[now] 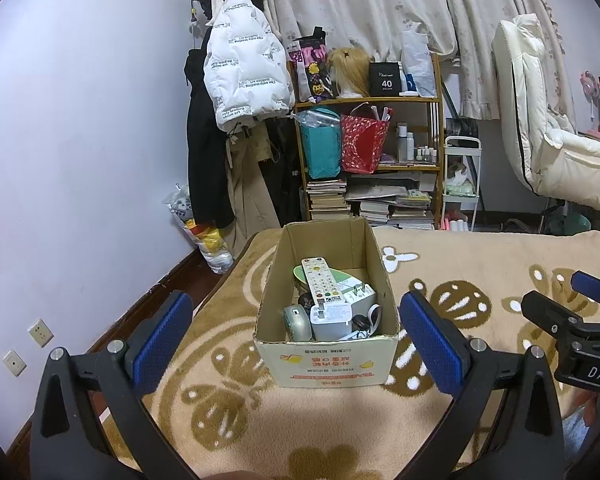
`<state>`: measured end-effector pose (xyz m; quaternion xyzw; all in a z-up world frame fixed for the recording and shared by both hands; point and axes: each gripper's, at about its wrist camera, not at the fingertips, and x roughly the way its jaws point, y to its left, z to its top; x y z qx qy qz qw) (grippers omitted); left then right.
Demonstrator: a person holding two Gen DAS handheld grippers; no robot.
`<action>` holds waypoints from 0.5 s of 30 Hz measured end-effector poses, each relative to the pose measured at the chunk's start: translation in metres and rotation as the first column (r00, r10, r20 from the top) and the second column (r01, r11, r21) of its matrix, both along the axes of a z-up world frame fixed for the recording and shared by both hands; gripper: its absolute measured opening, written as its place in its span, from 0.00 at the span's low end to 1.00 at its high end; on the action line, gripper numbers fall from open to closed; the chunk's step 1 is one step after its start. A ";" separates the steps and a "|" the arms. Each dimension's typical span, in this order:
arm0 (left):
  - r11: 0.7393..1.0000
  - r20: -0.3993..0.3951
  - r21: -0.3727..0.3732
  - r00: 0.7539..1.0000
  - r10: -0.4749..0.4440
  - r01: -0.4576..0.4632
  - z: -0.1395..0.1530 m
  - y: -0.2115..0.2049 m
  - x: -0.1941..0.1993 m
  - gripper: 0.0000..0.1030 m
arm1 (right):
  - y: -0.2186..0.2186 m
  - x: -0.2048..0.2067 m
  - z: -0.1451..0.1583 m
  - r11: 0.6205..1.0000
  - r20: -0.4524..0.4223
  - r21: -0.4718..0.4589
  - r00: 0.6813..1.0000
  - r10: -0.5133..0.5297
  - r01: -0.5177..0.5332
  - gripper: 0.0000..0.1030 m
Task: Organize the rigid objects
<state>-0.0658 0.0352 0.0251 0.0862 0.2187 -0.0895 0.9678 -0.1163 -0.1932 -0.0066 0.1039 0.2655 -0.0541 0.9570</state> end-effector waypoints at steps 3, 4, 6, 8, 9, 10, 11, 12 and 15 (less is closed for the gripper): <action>1.000 -0.004 0.001 1.000 0.001 -0.001 -0.001 -0.001 0.001 0.99 | -0.001 0.000 0.000 1.000 0.000 0.006 1.000 -0.002 0.002 1.00; 1.000 -0.002 0.001 1.000 0.001 -0.001 0.000 -0.001 0.000 0.99 | 0.000 0.001 0.001 1.000 0.001 0.010 1.000 -0.004 0.004 1.00; 1.000 -0.003 0.002 1.000 0.000 0.000 0.000 -0.001 0.000 0.99 | 0.000 0.001 0.002 1.000 0.002 0.010 1.000 -0.008 0.008 1.00; 1.000 -0.003 0.002 1.000 0.000 0.000 -0.001 -0.001 0.000 0.99 | 0.001 0.002 0.003 1.000 0.003 0.012 1.000 -0.013 0.013 1.00; 1.000 -0.004 0.003 1.000 0.000 0.000 -0.001 -0.002 0.000 0.99 | 0.000 0.002 0.004 1.000 0.004 0.013 1.000 -0.012 0.012 1.00; 1.000 -0.005 0.003 1.000 -0.002 0.002 -0.002 -0.002 0.000 0.99 | -0.001 0.001 0.003 1.000 0.004 0.012 1.000 -0.010 0.010 1.00; 1.000 -0.005 0.003 1.000 -0.001 0.001 -0.002 -0.002 -0.001 0.99 | 0.000 0.003 0.004 1.000 0.004 0.011 1.000 -0.010 0.009 1.00; 1.000 -0.007 0.003 1.000 -0.006 0.006 -0.003 -0.003 0.000 0.99 | 0.000 0.002 0.003 1.000 0.003 0.009 1.000 -0.011 0.011 1.00; 1.000 -0.007 0.004 1.000 -0.008 0.008 -0.006 -0.005 -0.002 0.99 | 0.000 0.002 0.003 1.000 0.002 0.012 1.000 -0.009 0.009 1.00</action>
